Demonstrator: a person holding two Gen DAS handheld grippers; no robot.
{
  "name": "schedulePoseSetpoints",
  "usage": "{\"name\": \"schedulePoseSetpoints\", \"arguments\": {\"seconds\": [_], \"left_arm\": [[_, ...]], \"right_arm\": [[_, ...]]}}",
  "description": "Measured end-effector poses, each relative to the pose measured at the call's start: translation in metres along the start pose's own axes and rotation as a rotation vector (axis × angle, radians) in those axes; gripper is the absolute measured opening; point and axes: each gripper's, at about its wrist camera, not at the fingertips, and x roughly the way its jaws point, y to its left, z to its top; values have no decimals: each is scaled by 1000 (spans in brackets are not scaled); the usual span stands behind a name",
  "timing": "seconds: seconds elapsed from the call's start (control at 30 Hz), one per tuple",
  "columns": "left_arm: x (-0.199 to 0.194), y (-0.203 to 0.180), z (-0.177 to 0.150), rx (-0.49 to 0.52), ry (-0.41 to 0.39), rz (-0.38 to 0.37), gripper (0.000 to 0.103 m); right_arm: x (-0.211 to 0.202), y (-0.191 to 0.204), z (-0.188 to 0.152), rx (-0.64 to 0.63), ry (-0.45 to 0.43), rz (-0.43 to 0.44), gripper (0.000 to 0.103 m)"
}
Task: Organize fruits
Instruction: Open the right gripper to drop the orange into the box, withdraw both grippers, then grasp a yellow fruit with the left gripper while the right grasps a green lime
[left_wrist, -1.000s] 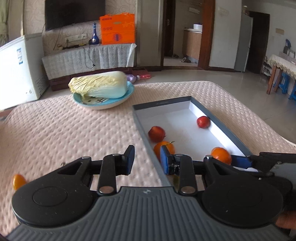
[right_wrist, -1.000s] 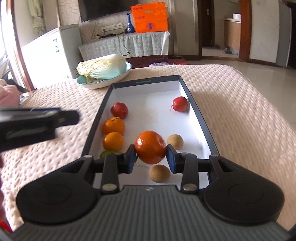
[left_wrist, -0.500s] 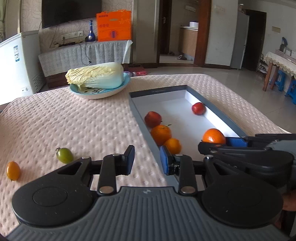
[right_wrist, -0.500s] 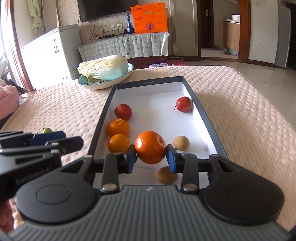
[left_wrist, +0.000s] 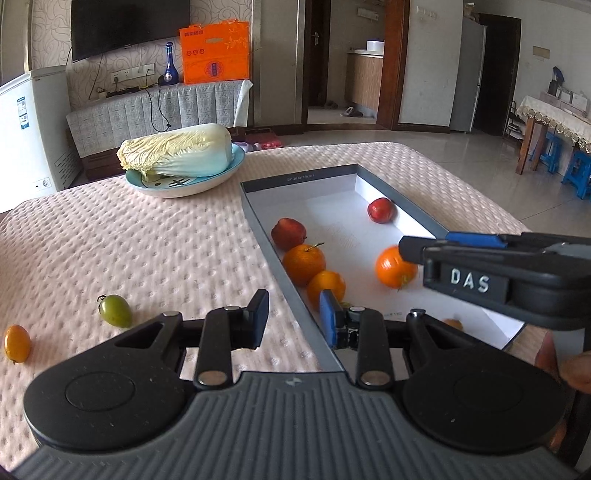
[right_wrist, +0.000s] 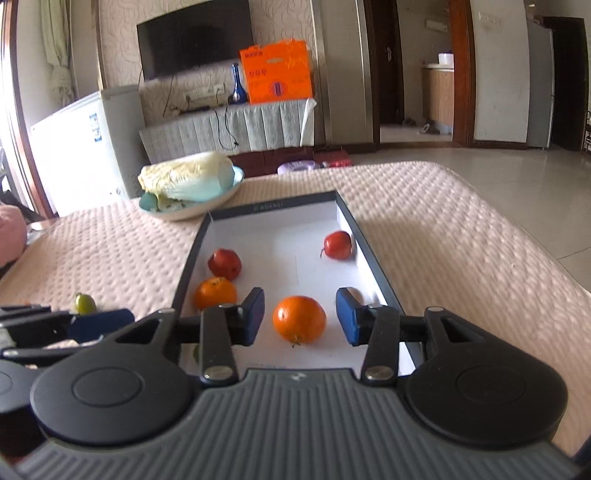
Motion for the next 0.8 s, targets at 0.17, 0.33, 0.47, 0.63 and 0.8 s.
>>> {"name": "schedulePoseSetpoints", "arguments": {"seconds": [0.17, 0.33, 0.47, 0.63, 0.8], "left_arm": [[-5, 8, 0, -6, -7, 15, 35], [-12, 25, -1, -15, -11, 40, 35], [-19, 45, -4, -24, -13, 67, 35], [-32, 80, -11, -43, -13, 102, 35], [-45, 123, -23, -73, -9, 161, 35]], "right_arm": [[-1, 9, 3, 6, -20, 29, 46], [-1, 31, 3, -30, -31, 89, 46], [1, 49, 3, -44, -36, 133, 46], [5, 75, 2, -55, -38, 187, 46], [12, 109, -3, -97, -26, 244, 46]]}}
